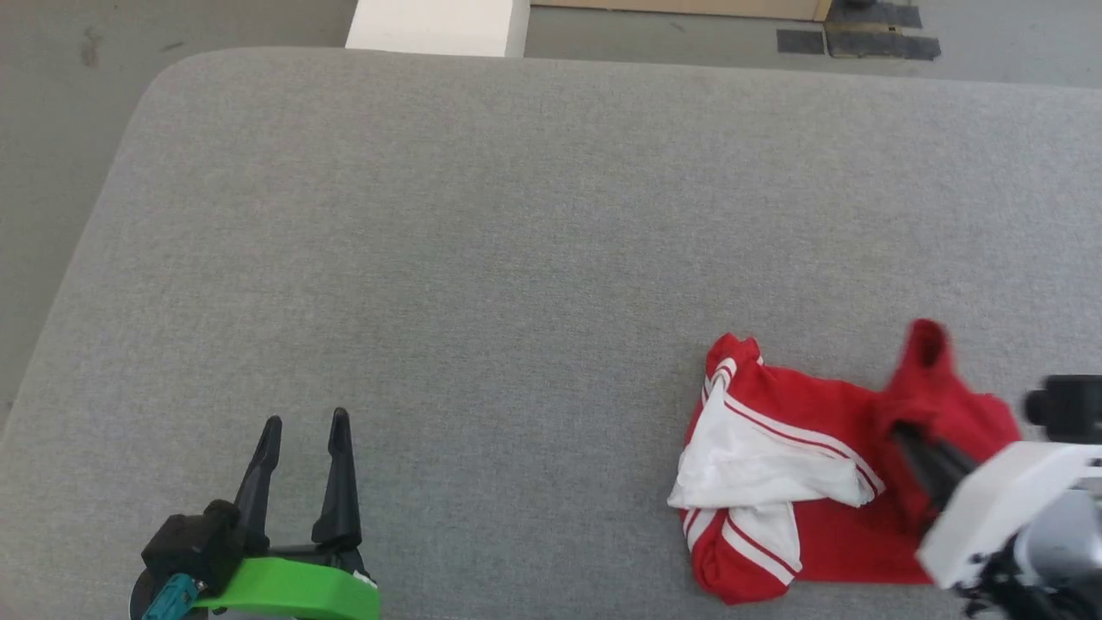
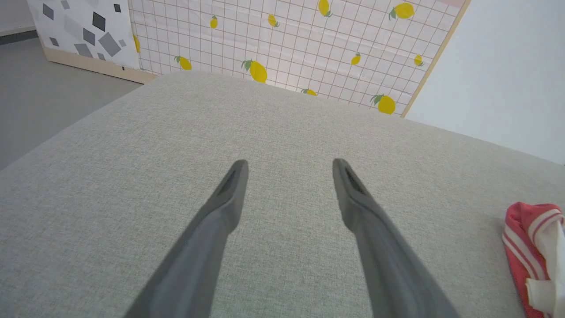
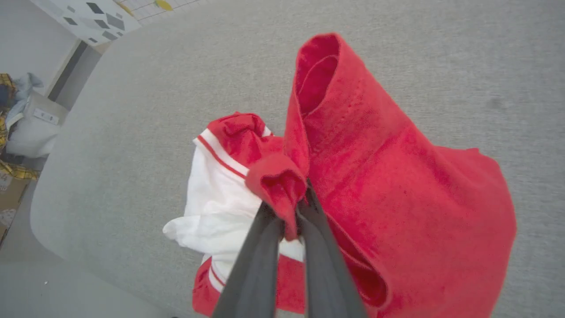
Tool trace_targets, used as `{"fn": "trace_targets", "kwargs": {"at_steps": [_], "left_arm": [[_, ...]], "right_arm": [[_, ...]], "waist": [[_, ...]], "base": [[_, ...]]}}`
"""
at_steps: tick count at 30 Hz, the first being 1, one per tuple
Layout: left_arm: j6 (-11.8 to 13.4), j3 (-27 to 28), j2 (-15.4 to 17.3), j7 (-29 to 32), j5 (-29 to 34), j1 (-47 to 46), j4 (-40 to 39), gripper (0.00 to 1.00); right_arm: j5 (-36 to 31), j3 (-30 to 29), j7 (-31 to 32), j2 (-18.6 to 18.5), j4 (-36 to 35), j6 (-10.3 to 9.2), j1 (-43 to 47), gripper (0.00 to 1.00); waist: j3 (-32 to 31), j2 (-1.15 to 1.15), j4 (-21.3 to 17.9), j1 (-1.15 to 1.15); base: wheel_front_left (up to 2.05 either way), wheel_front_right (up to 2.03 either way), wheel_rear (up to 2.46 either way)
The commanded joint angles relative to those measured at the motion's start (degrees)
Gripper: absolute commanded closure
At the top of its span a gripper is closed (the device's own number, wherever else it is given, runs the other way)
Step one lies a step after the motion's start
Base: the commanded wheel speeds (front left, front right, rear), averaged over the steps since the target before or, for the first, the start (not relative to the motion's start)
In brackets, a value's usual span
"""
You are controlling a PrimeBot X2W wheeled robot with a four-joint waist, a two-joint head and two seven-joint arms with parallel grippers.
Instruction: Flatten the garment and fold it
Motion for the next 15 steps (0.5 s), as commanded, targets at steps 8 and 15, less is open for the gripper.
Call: {"fn": "trace_targets", "kwargs": {"at_steps": [8, 15], "left_arm": [[-0.6, -0.5, -0.2, -0.1, -0.2, 0.3, 0.7, 0.00], [-0.8, -1.4, -0.3, 0.2, -0.4, 0.0, 1.3, 0.00]], "right_arm": [[0.9, 11.8, -1.0, 0.1, 4.5, -0.08, -0.6, 1.00], [0.3, 14.9, -5.0, 0.1, 13.9, -0.08, -3.6, 1.00]], "waist": [[-1.2, 0.00, 2.2, 0.00], [-1.2, 0.00, 4.0, 0.00]], "base": [[0.00, 0.00, 0.00], [0.00, 0.00, 0.00]]}}
